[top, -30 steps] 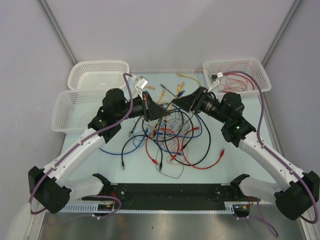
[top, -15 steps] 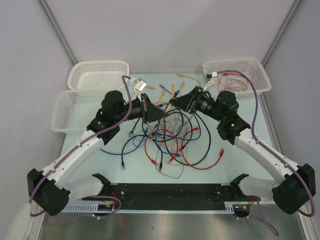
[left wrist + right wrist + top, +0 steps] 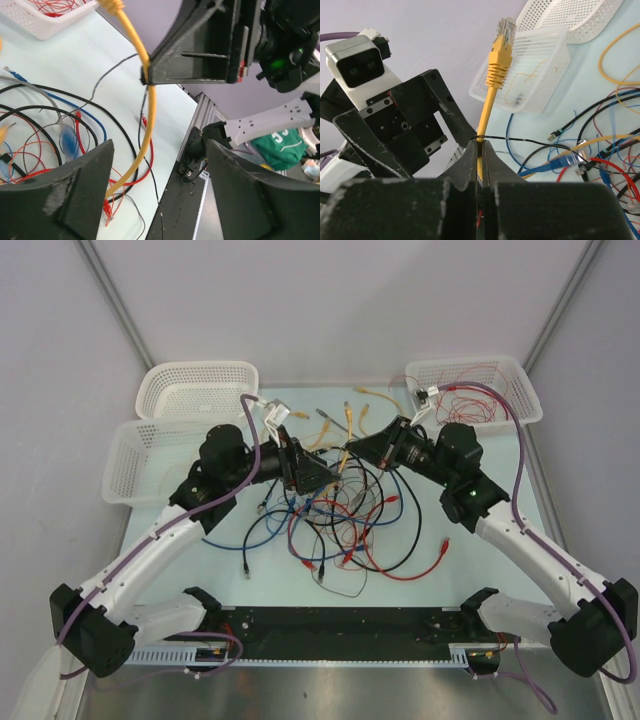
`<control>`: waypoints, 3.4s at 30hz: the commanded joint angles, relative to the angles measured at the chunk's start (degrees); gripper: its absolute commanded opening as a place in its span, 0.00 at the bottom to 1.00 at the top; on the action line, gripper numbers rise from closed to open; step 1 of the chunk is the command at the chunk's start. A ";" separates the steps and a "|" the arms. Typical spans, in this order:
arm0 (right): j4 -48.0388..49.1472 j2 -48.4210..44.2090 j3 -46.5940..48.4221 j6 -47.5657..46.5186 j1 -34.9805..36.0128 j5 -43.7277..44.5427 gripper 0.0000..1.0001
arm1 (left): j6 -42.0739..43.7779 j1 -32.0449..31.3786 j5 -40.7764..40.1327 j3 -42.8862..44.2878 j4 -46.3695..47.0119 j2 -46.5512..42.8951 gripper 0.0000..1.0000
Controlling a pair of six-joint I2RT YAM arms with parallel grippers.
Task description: Untangle the cables
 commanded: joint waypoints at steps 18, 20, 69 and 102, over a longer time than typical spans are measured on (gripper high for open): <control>-10.02 -9.58 2.44 -6.79 -0.10 -1.78 0.00 | -1.51 1.07 -2.07 -1.75 5.21 1.61 0.88; -10.02 -9.76 2.44 -6.71 -0.10 -2.22 0.00 | -4.39 1.07 0.48 -2.80 9.59 3.10 0.86; -16.70 -10.99 20.63 -9.61 2.89 -2.31 0.00 | -7.49 0.72 -4.35 -10.98 20.04 7.85 0.93; -22.94 -1.41 24.41 -3.11 2.71 -0.55 0.00 | 33.78 -13.23 -24.11 -24.52 30.27 -21.42 0.99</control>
